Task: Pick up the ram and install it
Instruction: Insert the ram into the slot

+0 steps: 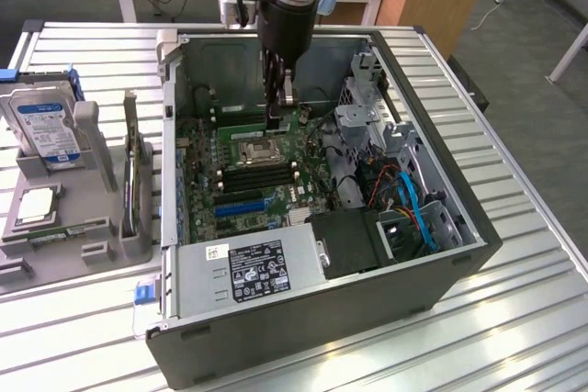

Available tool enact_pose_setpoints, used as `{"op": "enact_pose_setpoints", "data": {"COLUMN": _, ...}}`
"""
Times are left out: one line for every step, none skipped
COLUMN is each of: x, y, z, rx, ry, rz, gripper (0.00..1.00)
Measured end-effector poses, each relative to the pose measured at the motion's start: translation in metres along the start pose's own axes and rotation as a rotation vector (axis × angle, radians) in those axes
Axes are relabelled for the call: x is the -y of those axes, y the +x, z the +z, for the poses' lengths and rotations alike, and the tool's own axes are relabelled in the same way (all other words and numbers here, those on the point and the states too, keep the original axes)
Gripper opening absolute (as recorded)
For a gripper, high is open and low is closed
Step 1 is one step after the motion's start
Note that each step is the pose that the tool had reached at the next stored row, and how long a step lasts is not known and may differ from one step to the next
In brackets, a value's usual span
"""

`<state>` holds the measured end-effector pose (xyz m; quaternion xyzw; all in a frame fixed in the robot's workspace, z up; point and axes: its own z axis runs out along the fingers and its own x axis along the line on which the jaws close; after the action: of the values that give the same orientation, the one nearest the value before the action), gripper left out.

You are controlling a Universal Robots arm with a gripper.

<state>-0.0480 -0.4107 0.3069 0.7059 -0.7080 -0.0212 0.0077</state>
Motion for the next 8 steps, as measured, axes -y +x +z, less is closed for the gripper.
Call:
{"op": "enact_pose_setpoints", "data": {"x": 0.0000, "y": 0.0000, "z": 0.0003, "rx": 0.0000, "ry": 0.0000, "rz": 0.000, "gripper": 0.12}}
{"op": "enact_pose_setpoints", "data": {"x": 0.0000, "y": 0.0000, "z": 0.0003, "rx": -0.0001, "ry": -0.0001, "rz": 0.000, "gripper": 0.12}}
{"op": "enact_pose_setpoints", "data": {"x": 0.0000, "y": 0.0000, "z": 0.0003, "rx": -0.0002, "ry": -0.0001, "rz": 0.000, "gripper": 0.12}}
{"op": "enact_pose_setpoints", "data": {"x": 0.0000, "y": 0.0000, "z": 0.0003, "rx": -0.0002, "ry": -0.0001, "rz": 0.000, "gripper": 0.12}}
{"op": "enact_pose_setpoints", "data": {"x": 0.0000, "y": 0.0000, "z": 0.0003, "rx": -0.0001, "ry": 0.0000, "rz": 0.000, "gripper": 0.12}}
{"op": "enact_pose_setpoints", "data": {"x": 0.0003, "y": 0.0000, "z": 0.0004, "rx": 0.0001, "ry": 0.0000, "rz": 0.000, "gripper": 0.12}}
{"op": "enact_pose_setpoints", "data": {"x": 0.0010, "y": 0.0000, "z": 0.0004, "rx": 0.0002, "ry": 0.0001, "rz": 0.000, "gripper": 0.12}}
{"op": "enact_pose_setpoints", "data": {"x": 0.0021, "y": 0.0000, "z": 0.0004, "rx": 0.0002, "ry": 0.0001, "rz": 0.000, "gripper": 0.12}}
